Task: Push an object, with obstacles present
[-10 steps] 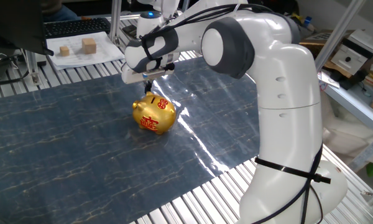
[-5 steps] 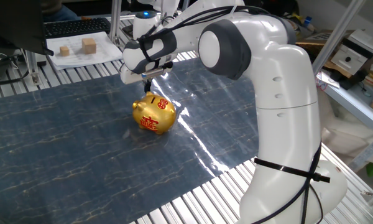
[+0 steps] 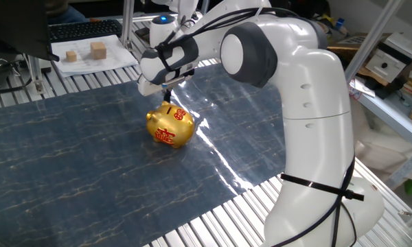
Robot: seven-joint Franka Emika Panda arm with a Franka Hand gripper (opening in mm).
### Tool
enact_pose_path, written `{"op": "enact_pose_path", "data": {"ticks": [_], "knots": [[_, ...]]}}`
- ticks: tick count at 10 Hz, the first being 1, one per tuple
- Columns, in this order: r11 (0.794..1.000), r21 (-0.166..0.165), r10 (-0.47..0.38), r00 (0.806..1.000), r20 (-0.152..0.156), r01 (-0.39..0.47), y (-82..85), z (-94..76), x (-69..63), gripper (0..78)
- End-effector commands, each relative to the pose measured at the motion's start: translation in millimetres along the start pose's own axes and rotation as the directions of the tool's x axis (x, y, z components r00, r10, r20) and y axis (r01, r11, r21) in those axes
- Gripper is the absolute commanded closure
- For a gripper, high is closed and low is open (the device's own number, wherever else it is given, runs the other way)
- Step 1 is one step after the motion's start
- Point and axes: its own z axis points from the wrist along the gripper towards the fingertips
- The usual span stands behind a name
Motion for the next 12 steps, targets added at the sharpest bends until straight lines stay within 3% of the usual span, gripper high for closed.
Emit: {"op": "enact_pose_path", "data": {"ticks": [1,5,12], "knots": [[1.0,0.003,-0.025,1.0,-0.017,0.025,-4.7,8.9,12.8,77.6],[0.999,0.009,-0.045,0.998,-0.039,0.046,-11.3,-0.6,22.8,77.6],[1.0,-0.009,-0.029,0.998,-0.055,0.028,-10.5,0.0,22.2,77.6]]}}
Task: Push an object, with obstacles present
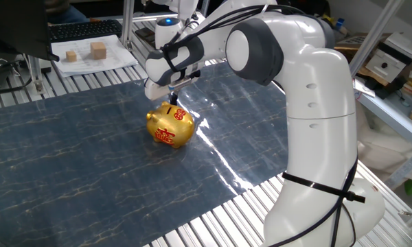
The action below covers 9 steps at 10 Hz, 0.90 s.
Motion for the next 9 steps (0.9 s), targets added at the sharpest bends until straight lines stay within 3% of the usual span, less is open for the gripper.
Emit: {"op": "enact_pose_path", "data": {"ticks": [1,4,7,9], "knots": [[1.0,-0.024,0.012,1.0,0.011,-0.012,-0.2,-0.4,-1.8,77.6],[0.996,-0.034,0.079,0.996,0.035,-0.078,-0.2,-0.4,-1.8,77.6],[0.987,-0.035,0.155,0.987,0.036,-0.154,-0.2,-0.4,-1.8,77.6],[0.987,-0.041,0.156,0.987,0.027,-0.154,-0.5,-0.9,-1.6,77.6]]}}
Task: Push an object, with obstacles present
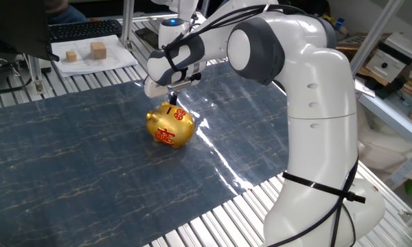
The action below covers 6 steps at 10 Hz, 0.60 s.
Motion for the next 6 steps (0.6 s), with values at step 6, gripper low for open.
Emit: {"op": "enact_pose_path", "data": {"ticks": [6], "knots": [[0.999,-0.035,0.01,1.0,-0.003,-0.01,4.6,-3.5,14.5,77.6]]}}
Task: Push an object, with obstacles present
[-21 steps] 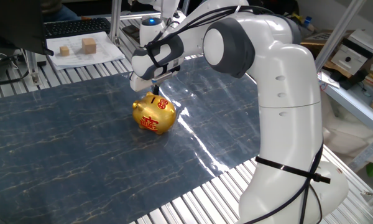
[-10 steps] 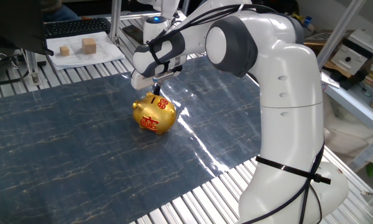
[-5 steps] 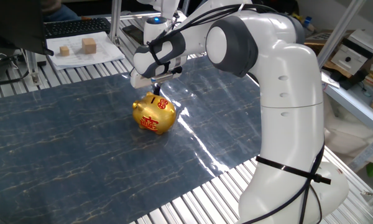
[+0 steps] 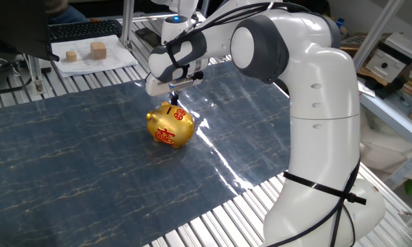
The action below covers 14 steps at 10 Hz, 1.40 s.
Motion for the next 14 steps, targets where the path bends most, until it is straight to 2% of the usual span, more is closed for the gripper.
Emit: {"op": "enact_pose_path", "data": {"ticks": [1,3,10,11,13,14], "knots": [[1.0,-0.01,0.028,0.999,0.019,-0.028,8.9,5.8,9.6,77.6],[0.999,-0.024,0.04,0.999,0.013,-0.039,10.8,3.1,10.7,77.6],[0.996,-0.036,0.08,0.997,0.001,-0.08,16.1,-2.8,16.4,77.6],[0.994,-0.05,0.097,0.995,0.002,-0.097,19.2,0.0,20.5,77.6],[0.993,-0.053,0.107,0.994,0.003,-0.107,21.7,2.1,23.8,77.6],[0.994,-0.041,0.104,0.995,0.003,-0.104,20.9,1.2,24.4,77.6]]}}
